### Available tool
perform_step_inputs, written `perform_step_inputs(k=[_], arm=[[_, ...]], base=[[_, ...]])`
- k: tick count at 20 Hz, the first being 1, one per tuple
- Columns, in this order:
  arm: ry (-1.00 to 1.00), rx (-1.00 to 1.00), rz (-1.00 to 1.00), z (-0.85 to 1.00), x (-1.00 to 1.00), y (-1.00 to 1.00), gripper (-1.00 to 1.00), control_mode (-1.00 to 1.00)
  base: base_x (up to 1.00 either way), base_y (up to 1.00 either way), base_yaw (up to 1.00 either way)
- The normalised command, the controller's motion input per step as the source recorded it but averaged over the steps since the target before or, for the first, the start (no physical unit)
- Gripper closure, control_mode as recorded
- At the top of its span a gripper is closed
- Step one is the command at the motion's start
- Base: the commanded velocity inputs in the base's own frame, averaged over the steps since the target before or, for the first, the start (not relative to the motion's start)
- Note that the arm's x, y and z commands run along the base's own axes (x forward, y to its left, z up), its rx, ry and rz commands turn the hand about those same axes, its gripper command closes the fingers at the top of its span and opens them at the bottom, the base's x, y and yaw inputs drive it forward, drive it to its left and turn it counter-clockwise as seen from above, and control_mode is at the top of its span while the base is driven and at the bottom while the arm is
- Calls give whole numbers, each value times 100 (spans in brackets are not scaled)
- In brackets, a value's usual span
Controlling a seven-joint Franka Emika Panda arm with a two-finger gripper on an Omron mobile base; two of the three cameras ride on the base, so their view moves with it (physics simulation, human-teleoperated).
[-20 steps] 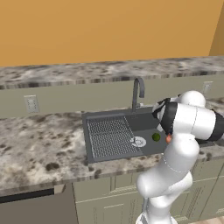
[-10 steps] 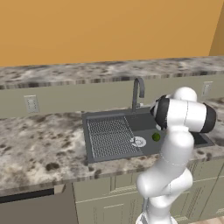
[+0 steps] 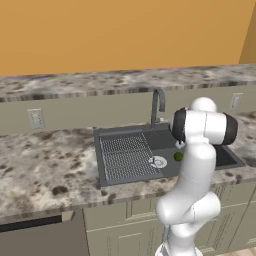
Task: Remove the lime and peach from the sink. Then move the bowl and cup from the counter to the sink for washing.
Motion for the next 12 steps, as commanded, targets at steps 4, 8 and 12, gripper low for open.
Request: perform_step_inputs(k=[4,8,12], arm=[[0,0,0,-14,16,-5,-100,-100],[0,0,0,-15,7,-7,-100,-100],[0,0,-3,-13,-1,-4,-100,-100]], base=[[0,0,0],[0,0,0],[0,0,0]])
